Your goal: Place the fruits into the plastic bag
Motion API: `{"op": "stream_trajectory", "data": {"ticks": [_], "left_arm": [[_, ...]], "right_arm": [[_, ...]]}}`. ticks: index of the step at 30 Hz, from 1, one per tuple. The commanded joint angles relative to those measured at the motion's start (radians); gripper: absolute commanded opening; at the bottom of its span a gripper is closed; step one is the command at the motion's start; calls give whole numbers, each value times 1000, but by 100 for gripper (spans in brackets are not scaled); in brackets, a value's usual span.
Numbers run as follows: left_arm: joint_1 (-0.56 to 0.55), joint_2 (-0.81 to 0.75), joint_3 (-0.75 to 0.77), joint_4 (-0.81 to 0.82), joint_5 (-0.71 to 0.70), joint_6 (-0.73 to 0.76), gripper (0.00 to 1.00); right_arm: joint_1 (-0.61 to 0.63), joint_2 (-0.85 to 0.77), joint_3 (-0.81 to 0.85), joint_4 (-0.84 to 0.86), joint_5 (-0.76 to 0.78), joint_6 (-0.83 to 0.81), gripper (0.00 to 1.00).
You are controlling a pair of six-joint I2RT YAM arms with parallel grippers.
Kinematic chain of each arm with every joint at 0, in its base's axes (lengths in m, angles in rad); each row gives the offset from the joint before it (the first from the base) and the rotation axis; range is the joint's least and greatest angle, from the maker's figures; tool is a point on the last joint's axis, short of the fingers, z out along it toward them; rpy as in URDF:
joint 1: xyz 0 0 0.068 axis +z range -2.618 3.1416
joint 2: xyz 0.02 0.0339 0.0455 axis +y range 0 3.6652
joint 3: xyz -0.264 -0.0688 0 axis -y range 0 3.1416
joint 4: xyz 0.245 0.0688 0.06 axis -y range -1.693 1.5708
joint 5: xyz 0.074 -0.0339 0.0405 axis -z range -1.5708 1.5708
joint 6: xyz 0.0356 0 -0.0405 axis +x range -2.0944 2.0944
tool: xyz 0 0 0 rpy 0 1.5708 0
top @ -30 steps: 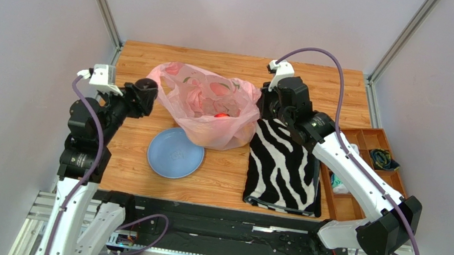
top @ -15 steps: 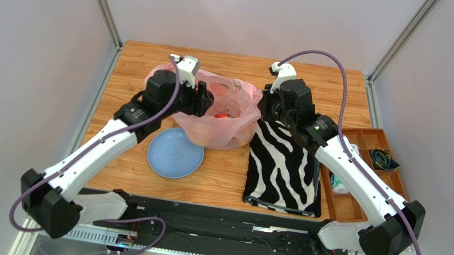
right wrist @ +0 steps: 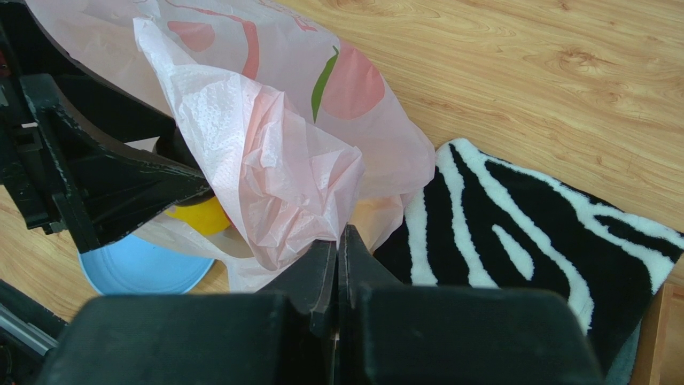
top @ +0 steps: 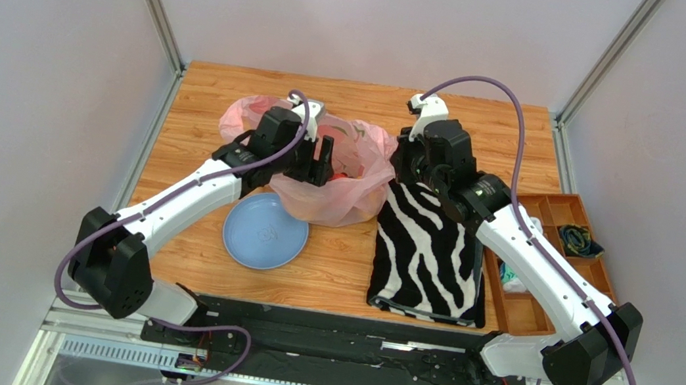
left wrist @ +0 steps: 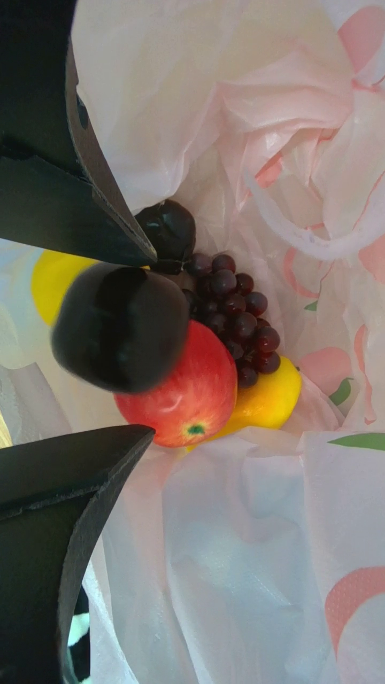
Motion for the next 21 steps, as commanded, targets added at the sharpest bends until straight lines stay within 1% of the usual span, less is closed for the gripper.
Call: {"op": "stream_trajectory", "data": {"ticks": [1, 5, 6, 12, 15, 17, 21], "left_arm": [[-3, -6, 35, 13, 25, -14, 83], [-3, -6, 33, 16, 31, -11, 87], [-3, -7, 32, 16, 30, -11, 91], [-3, -55, 55, 36, 42, 4, 95], [-3, -112, 85, 42, 27, 17, 95], [-3, -176, 93, 59, -1, 40, 95], [-3, -318, 50, 116, -81, 84, 97]], "right_arm": [[-6, -14, 9, 0, 0, -1, 0], [-4, -11, 9, 3, 0, -3, 0], [-4, -12, 9, 3, 0, 0, 0], [-3, -6, 11, 1, 0, 1, 0], [-4, -3, 15, 4, 0, 4, 0], [-4, 0, 19, 4, -2, 4, 0], [-4, 1, 23, 3, 0, 5, 0]]}}
